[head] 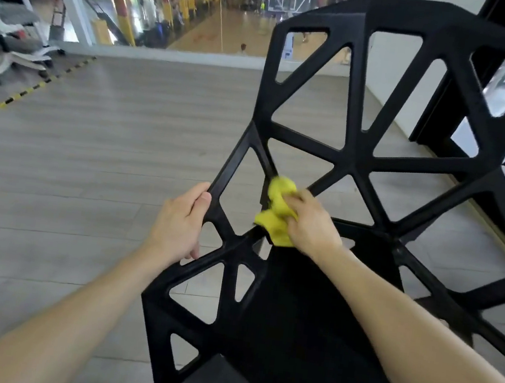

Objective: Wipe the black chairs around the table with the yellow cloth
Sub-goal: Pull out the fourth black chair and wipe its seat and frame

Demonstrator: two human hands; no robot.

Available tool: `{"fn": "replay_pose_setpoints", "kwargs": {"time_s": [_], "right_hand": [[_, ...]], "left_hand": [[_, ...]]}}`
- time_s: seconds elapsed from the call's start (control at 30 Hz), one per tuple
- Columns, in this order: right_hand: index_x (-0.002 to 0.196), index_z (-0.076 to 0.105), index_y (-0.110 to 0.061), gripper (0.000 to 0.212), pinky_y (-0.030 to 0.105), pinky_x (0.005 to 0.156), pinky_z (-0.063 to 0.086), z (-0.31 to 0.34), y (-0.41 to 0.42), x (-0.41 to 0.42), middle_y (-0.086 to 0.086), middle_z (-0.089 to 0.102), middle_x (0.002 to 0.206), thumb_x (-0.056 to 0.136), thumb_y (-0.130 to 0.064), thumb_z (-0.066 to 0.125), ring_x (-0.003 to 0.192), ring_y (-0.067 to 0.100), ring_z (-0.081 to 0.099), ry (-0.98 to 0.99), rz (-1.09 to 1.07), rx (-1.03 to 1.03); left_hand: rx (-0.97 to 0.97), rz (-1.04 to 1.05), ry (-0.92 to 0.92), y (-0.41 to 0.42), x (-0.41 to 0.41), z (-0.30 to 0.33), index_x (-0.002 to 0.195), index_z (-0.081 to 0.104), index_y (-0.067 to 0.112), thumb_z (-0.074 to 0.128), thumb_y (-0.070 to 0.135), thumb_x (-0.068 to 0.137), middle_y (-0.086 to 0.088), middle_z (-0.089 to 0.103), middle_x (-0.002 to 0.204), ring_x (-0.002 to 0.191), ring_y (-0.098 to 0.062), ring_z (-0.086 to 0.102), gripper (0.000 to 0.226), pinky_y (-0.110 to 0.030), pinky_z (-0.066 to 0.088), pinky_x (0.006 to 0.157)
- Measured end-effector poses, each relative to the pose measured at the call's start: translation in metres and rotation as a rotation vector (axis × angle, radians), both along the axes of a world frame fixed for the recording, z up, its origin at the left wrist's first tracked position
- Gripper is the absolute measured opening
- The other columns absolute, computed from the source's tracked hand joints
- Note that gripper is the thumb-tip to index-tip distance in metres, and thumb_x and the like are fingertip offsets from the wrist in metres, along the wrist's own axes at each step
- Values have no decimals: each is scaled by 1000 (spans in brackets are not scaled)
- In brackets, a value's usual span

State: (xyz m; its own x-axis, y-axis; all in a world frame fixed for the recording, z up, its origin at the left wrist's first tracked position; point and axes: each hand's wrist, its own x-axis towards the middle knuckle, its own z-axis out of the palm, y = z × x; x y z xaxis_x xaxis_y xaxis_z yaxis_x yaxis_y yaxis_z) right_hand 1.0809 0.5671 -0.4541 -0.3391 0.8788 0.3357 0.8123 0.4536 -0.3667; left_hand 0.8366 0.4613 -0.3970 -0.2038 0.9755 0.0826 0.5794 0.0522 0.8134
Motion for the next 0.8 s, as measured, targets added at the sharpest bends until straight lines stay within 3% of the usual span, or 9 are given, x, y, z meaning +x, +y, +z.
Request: {"fn": "replay_pose_setpoints", "kwargs": {"time_s": [0.07, 0.13, 0.2, 0.27, 0.4, 0.47, 0.6, 0.7, 0.8], "right_hand": [[121, 72, -20, 25, 43, 91, 52, -5, 0, 19, 8, 62, 118, 99, -27, 62, 111, 35, 63, -26, -69, -138], [116, 72, -16, 28, 37, 80, 50, 31, 8, -4, 7, 64, 108, 99, -37, 64, 99, 32, 66, 134, -183, -141], [126, 66, -17, 32, 32, 82, 43, 75, 12, -46, 1, 55, 118, 103, -38, 60, 97, 24, 59, 336, -196, -9], [135, 59, -15, 34, 34, 90, 46, 93, -3, -87, 2, 43, 127, 106, -32, 55, 105, 28, 57, 472, -153, 44], [160, 41, -16, 61, 42, 112, 46, 34, -99, -82, 6, 42, 150, 102, -18, 59, 131, 29, 50, 303, 182, -76], [154, 54, -18, 60, 41, 118, 42, 38, -99, -49, 8, 54, 144, 95, -11, 62, 133, 29, 52, 196, 289, -32], [145, 64, -25, 49, 38, 113, 45, 88, -58, -65, -2, 63, 142, 98, -12, 62, 129, 24, 56, 433, 45, 105], [149, 61, -26, 65, 39, 117, 39, 54, -86, -91, 6, 51, 153, 88, -4, 64, 131, 33, 46, 223, 294, 69], [149, 61, -32, 66, 45, 120, 39, 18, -112, -33, 4, 50, 152, 87, -8, 60, 134, 31, 44, 19, 375, -94]], "left_hand": [[9, 9, -18, -1, 1, 1, 139, 60, 30, 32, 29, 116, -11, 59, 45, 38, -31, 63, 36, -36, 52, 48], [33, 23, -42, -5, 0, 1, 117, 67, 15, 31, 24, 113, -15, 62, 48, 39, -32, 63, 37, -34, 48, 48], [87, 45, -95, -9, 0, 2, 94, 71, 6, 29, 18, 108, -13, 70, 58, 43, -34, 65, 46, -36, 49, 48], [112, 88, -168, -10, 0, -2, 91, 76, 8, 27, 18, 106, -12, 76, 68, 46, -39, 67, 52, -39, 52, 48], [113, 182, -248, -6, 0, -6, 86, 75, 0, 26, 34, 102, -20, 71, 62, 45, -41, 65, 62, -44, 51, 46], [115, 196, -258, -5, 0, -7, 85, 73, -3, 26, 38, 96, -20, 70, 60, 45, -42, 65, 63, -44, 51, 47], [114, 236, -289, -5, -2, -9, 87, 69, -6, 27, 41, 93, -22, 70, 59, 45, -43, 64, 64, -53, 54, 52], [116, 234, -285, -3, -5, -10, 80, 66, -3, 28, 42, 91, -23, 69, 60, 46, -44, 66, 60, -61, 56, 54], [110, 234, -272, -3, -5, -11, 74, 63, -1, 28, 43, 92, -24, 69, 62, 48, -44, 68, 59, -61, 57, 56]]}}
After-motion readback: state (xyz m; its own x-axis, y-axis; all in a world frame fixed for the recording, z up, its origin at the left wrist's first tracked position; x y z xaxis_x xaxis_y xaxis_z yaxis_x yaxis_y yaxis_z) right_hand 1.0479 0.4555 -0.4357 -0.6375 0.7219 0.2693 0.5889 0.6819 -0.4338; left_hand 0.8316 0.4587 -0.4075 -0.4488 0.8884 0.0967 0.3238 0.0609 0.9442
